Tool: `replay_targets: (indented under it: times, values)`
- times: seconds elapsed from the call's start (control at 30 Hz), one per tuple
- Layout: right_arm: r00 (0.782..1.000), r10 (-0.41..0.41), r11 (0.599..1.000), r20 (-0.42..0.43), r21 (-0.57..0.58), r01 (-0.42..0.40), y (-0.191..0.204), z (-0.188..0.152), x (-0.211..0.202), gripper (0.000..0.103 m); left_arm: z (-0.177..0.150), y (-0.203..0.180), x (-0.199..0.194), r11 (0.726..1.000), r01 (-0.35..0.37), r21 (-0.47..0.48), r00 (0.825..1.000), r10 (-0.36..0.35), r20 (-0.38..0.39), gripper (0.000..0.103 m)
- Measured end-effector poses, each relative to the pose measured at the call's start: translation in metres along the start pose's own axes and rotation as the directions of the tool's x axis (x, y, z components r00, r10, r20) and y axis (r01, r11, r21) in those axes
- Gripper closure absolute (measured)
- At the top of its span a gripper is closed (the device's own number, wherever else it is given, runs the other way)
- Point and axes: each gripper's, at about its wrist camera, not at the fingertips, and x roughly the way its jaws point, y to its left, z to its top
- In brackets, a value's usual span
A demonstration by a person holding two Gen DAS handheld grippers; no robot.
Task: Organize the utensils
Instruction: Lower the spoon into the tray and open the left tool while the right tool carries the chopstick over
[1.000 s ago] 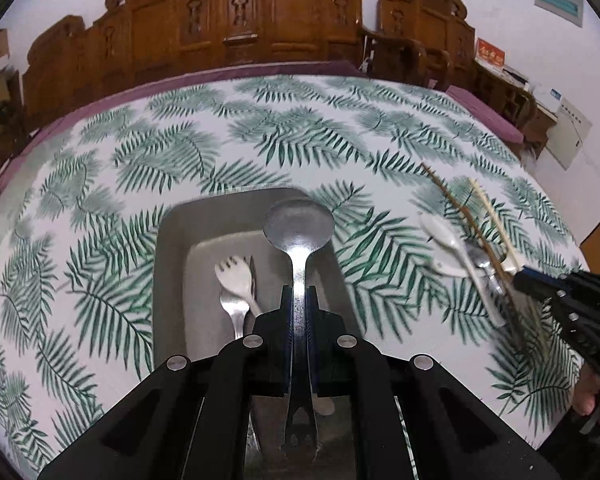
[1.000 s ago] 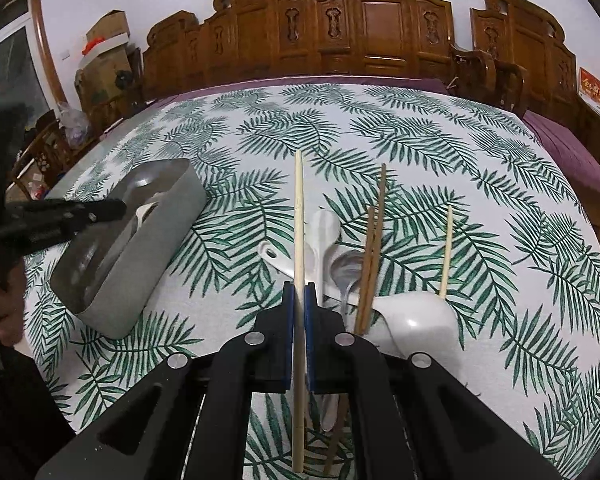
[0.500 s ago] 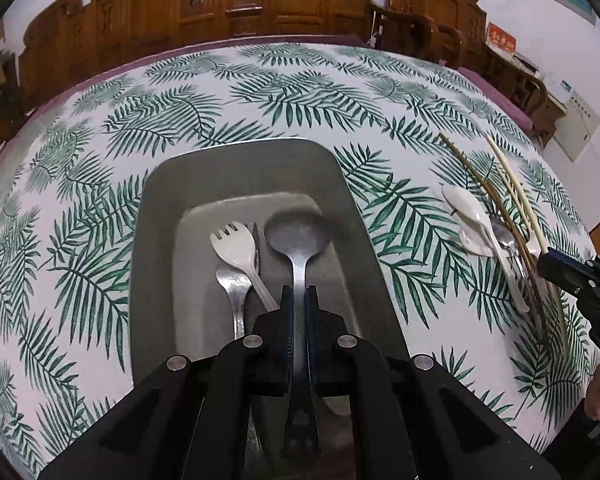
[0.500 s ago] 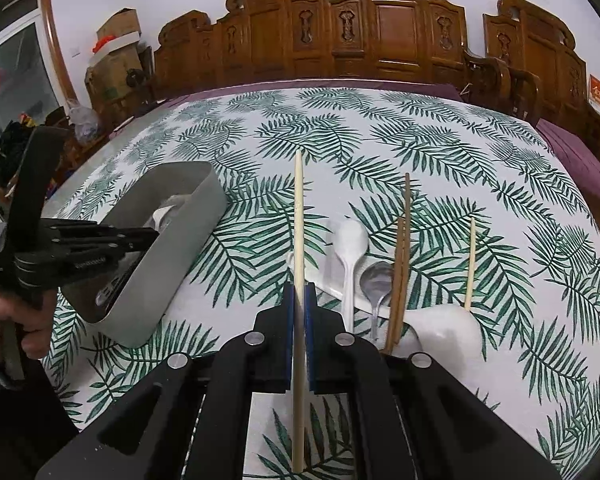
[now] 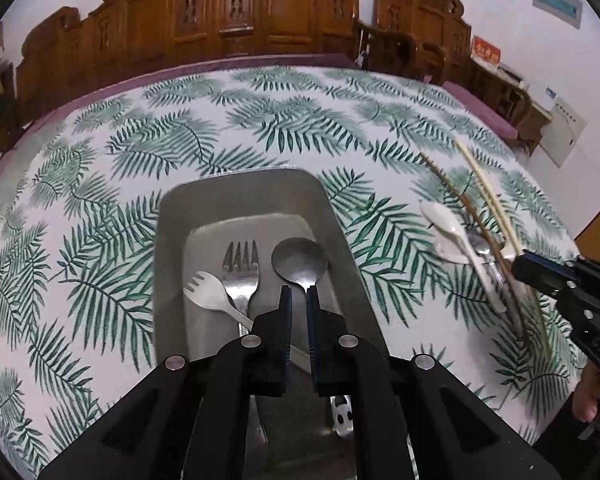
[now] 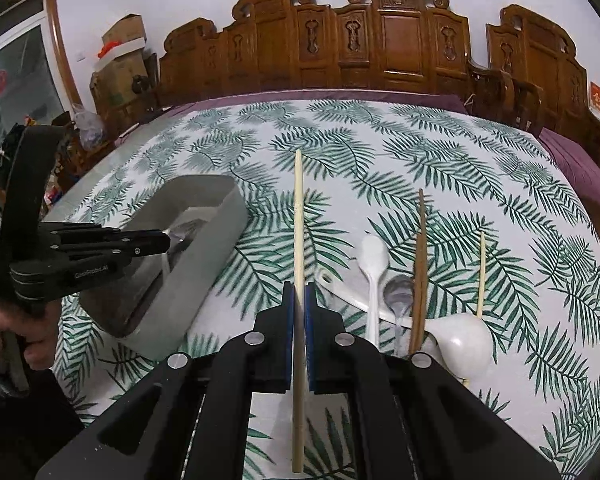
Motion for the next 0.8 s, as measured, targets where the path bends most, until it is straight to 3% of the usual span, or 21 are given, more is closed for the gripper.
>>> replay_targets:
  times: [0.07,0.33,0.8]
  values:
    - [1.0,0.014,1.0,0.001,-0.008,-0.014,0.009,0.005,-0.002,0.097,0.001,0.003,-0.011,1.0,0.005,-0.003,1.0,-0.005,0.026,0.089]
    - [0.996,0.094,0.996,0.003,-0.014,-0.093,0.051,0.027,0.006,0.097,0.007,0.031,-0.043,0.998,0.035,-0.051,0.994,-0.03,0.108,0.082]
    - [0.98,0.191,0.981,-0.051,0.052,-0.189,0.105,0.05,0.056,0.097,0.01,0.073,-0.069,0.994,0.016,-0.108,0.986,0.003,0.168,0.082]
